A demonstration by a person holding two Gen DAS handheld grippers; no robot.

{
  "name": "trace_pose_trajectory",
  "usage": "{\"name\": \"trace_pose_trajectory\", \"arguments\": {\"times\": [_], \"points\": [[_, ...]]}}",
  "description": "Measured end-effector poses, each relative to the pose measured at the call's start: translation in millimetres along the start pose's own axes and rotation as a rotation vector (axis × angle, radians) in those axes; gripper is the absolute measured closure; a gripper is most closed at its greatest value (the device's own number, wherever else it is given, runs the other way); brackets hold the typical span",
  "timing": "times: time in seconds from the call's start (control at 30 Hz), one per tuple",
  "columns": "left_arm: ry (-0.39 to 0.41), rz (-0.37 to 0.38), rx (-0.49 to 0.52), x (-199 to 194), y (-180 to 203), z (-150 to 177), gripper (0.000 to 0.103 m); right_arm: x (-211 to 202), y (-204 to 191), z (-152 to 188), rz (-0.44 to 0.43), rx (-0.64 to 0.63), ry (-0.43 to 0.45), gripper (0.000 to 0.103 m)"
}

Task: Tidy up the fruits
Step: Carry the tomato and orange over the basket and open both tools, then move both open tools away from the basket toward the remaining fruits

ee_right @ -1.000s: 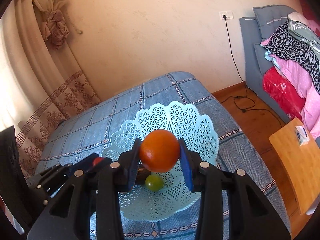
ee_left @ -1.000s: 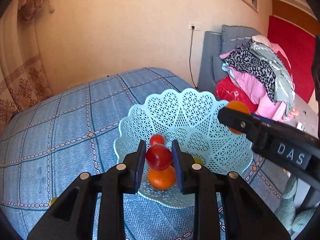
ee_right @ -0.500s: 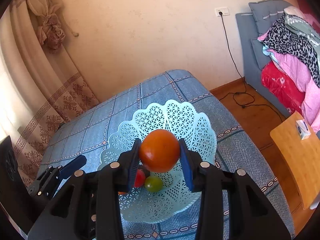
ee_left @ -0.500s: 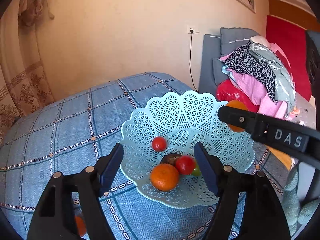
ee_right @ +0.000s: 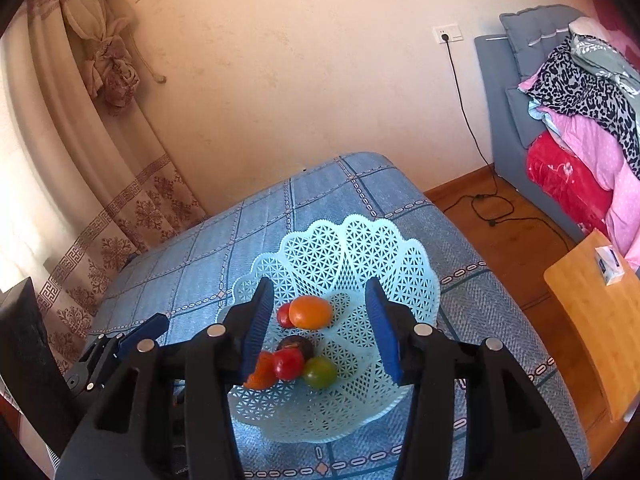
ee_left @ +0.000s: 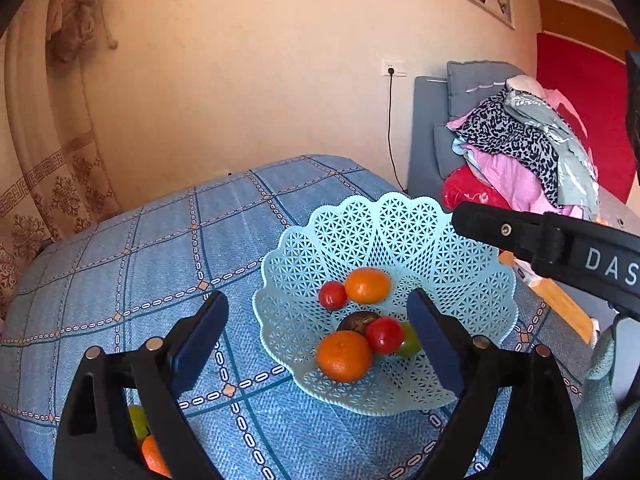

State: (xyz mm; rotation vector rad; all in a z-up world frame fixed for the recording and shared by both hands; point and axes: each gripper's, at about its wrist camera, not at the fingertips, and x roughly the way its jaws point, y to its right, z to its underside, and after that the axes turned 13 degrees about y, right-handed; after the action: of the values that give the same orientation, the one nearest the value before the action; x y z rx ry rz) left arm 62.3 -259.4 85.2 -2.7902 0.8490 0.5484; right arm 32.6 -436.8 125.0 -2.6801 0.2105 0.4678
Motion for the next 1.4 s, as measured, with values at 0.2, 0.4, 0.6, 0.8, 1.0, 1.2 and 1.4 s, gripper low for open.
{"name": "trace_pose_trajectory", "arguments": {"times": [0.2,0.4,0.6,0.8,1.0,1.2,1.4], "points": [[0.009,-0.016,-0.002,-3,-4,-1,0.013,-3,-1,-1,-0.002,0.003,0.012,0.047],[0.018,-0.034,-0.004,-9,-8,-4,0.013,-5,-7,0,-0.014,-0.004,0.010,0.046],[0.032,-0.049,-0.037,-18,-21,-11,0.011,-4,-17,3,-0.039,-0.020,0.003,0.046],[0.045,-0.074,-0.056,-28,-34,-16,0.010,-4,-31,9,-0.075,-0.040,-0.009,0.046],[0.042,-0.115,-0.055,-41,-48,-14,0.010,-8,-45,13,-0.108,-0.058,-0.005,0.037],[0.018,-0.171,-0.084,-55,-73,1,0.010,-11,-52,15,-0.132,-0.055,-0.006,0.037],[0.010,-0.230,-0.102,-78,-98,14,0.010,-10,-63,22,-0.167,-0.074,-0.030,0.037]]}}
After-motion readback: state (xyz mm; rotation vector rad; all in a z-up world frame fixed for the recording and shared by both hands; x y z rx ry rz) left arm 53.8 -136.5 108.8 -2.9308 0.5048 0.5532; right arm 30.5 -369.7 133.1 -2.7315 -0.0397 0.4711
